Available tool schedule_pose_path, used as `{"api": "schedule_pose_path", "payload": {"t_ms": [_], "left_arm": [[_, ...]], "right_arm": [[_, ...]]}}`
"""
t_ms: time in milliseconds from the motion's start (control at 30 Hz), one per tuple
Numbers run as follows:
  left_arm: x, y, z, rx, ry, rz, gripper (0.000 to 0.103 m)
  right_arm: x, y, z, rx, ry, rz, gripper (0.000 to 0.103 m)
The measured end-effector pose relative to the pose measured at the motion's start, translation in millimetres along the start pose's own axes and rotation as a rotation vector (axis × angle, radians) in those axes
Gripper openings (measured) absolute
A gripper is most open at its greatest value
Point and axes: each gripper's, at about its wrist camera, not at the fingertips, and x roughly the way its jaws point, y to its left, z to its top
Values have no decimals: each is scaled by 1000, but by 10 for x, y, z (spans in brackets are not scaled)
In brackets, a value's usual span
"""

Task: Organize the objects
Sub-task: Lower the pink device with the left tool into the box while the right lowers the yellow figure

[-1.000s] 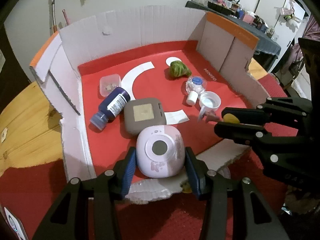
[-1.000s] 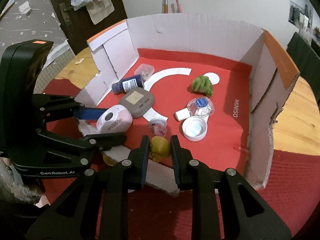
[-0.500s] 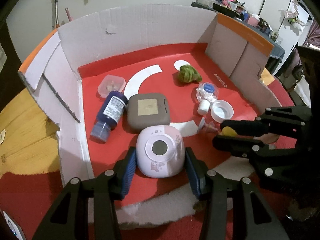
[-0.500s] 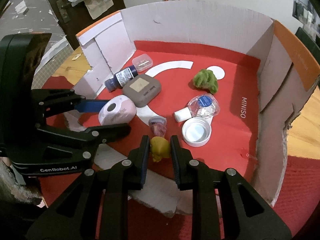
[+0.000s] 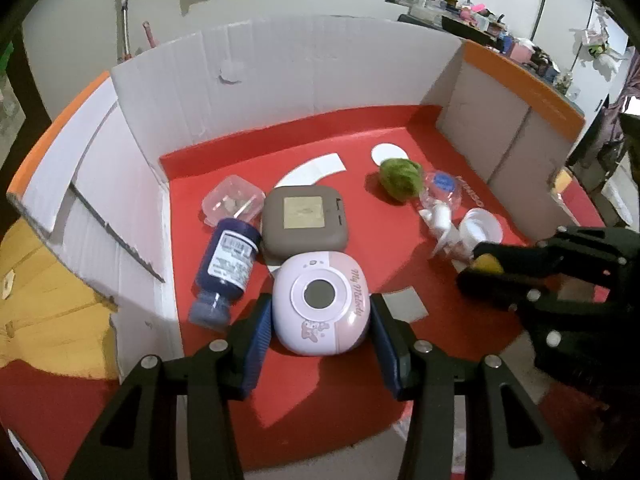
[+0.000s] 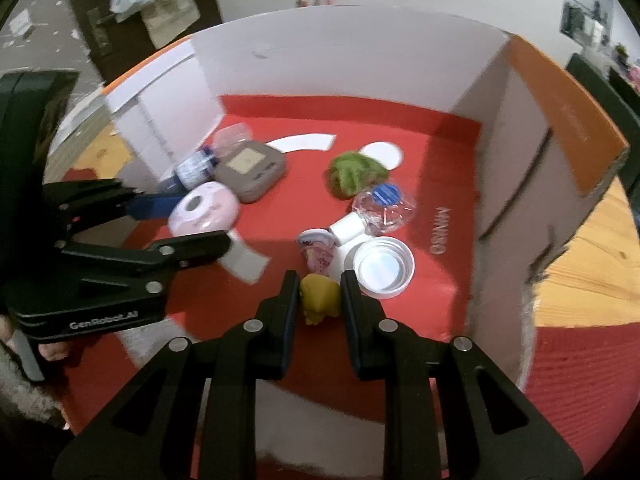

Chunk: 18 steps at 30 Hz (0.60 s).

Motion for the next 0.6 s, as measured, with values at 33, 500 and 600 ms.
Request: {"api": "schedule_pose_path", "payload": {"t_ms": [33,500,600], "left_arm": [[9,0,11,-2,-3,5,50],[67,13,26,-10,-28,-2,50],[71,11,28,-10,-28,-1,50]], "right_arm": [[4,-26,7,7,-1,7,20],[66,-12,19,7,-15,14,20],[81,2,28,8,-17,14,20]]}}
